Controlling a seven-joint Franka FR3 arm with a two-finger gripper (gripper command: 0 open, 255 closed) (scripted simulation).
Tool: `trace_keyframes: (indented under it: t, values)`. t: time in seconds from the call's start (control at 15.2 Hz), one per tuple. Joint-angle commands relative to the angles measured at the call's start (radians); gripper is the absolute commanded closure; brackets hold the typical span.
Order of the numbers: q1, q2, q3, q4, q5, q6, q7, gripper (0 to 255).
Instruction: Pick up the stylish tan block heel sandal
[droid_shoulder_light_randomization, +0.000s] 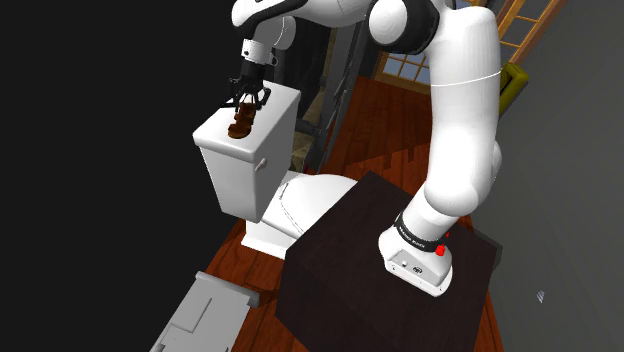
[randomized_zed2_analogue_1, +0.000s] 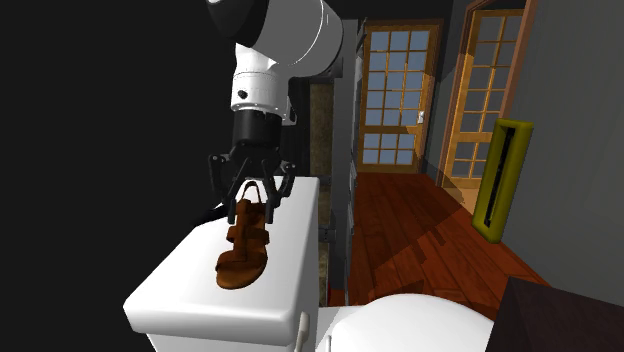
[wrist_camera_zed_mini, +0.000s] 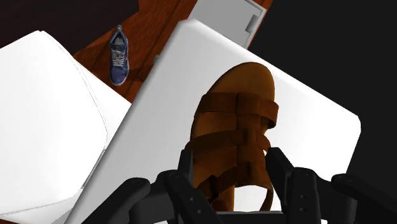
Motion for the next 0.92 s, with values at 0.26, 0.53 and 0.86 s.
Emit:
trace_keyframes:
  t: [0.26, 0.53, 0.86]
  values:
    - [0.0, -0.022, -0.002, 0.017, -0.006, -0.037, 0.014, 255]
    - [-0.001, -0.042, -0.004, 0.039, -0.011, -0.078, 0.028, 255]
    - [-0.003, -0.063, -0.005, 0.074, -0.017, -0.13, 0.046, 255]
